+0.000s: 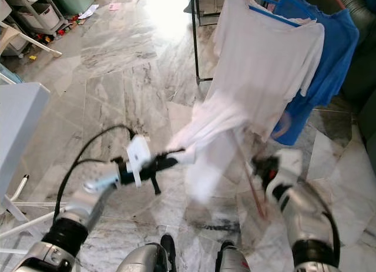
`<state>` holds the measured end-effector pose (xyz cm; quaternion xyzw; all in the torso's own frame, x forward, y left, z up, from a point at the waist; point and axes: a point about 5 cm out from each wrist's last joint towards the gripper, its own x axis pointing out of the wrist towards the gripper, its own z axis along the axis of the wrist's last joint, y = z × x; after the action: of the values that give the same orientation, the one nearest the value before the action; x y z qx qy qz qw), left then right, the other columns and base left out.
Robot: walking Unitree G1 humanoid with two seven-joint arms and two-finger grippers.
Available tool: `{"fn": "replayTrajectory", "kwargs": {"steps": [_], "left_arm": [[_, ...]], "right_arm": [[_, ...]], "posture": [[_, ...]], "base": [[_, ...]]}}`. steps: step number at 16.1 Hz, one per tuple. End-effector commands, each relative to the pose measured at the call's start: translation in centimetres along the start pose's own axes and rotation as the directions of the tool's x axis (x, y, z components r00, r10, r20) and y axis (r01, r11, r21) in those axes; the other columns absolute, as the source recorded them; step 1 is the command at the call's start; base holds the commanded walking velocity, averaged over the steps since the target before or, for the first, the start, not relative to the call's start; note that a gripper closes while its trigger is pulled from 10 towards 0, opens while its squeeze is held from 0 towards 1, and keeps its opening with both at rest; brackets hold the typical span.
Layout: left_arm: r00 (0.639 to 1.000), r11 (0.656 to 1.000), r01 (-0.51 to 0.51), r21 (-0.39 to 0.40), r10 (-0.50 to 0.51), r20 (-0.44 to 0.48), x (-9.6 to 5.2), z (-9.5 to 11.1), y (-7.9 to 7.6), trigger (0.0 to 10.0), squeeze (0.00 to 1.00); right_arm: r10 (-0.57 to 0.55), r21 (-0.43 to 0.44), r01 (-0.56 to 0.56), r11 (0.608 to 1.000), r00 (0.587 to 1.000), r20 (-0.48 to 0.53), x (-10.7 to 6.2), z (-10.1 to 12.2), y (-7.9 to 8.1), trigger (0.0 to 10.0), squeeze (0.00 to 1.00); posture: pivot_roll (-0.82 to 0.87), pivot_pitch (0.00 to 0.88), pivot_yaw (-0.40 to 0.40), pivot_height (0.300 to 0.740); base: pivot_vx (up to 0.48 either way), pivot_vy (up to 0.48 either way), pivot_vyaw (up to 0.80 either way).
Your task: Hang hanger
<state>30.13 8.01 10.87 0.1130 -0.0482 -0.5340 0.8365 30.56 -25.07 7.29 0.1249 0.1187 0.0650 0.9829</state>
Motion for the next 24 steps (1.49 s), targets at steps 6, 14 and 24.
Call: {"fn": "replayTrajectory", "kwargs": {"steps": [6, 14, 24], "left_arm": [[0.990, 1.000, -0.013, 0.027, 0.017, -0.142, 0.4, -3.0, -1.4, 10.0, 0.00], [0.977, 0.994, 0.028, -0.103, -0.049, -0.205, 0.9, -4.6, -2.7, 10.0, 0.00], [0.963, 0.993, -0.114, -0.021, 0.105, -0.247, 0.9, -4.1, 0.1, 10.0, 0.00]], "right_arm": [[0.219, -0.011, -0.221, 0.975, 0.971, -0.100, 0.0, -1.7, 5.2, 10.0, 0.00], [0.287, 0.020, -0.340, 0.940, 0.760, -0.584, -8.4, -12.3, 4.8, 10.0, 0.00], [-0.046, 0.059, 0.090, 0.994, 0.853, -0.521, -8.1, -13.0, 0.0, 10.0, 0.00]], "posture": [[-0.09, 0.234, 0.131, 0.740], [-0.11, 0.248, 0.142, 0.740], [-0.10, 0.239, 0.146, 0.740]], "base": [[0.000, 0.000, 0.00], [0.000, 0.000, 0.00], [0.000, 0.000, 0.00]]}}
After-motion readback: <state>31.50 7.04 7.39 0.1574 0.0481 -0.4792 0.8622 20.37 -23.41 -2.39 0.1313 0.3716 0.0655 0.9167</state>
